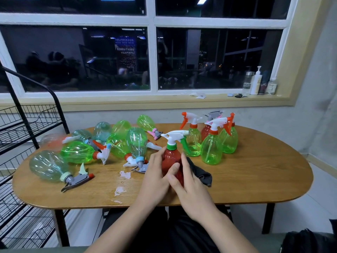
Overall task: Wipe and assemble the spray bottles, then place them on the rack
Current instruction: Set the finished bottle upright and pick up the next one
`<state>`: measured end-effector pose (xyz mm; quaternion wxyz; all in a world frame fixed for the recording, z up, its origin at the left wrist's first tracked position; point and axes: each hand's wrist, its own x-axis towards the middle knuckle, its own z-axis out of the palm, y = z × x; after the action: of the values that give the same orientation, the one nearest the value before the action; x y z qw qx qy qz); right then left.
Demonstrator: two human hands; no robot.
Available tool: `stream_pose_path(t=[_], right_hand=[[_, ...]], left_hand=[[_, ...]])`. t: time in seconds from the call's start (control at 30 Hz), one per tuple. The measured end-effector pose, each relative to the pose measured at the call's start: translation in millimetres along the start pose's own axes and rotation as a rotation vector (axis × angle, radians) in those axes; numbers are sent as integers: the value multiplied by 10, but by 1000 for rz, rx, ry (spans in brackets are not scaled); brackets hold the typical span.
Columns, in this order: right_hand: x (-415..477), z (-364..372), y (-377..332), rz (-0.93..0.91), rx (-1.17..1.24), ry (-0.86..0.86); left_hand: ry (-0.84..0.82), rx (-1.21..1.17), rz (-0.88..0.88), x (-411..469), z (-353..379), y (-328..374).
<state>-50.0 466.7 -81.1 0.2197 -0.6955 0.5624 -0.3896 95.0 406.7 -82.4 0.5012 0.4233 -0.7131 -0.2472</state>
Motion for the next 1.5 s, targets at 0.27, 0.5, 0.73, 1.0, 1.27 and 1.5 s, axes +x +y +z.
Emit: stream_pose_path(t=[0.27, 0.5, 0.73, 1.0, 1.27, 1.5], right_hand=[[228, -197, -124, 135, 313, 66], [226, -222, -236, -3, 523, 224], [33, -47, -216, 21, 263, 146], [72, -99, -122, 171, 182, 63], [129, -373, -416, 44, 497, 115], [3, -184, -308, 57, 312, 128]], left_hand=[[73, 53, 16, 9, 1, -79], [40, 19, 27, -1, -20, -16], [26, -23, -11, -25, -27, 36], [59, 17, 4, -15, -17, 8], [63, 68, 34, 1, -11, -25], [29, -2, 21, -18, -25, 1]])
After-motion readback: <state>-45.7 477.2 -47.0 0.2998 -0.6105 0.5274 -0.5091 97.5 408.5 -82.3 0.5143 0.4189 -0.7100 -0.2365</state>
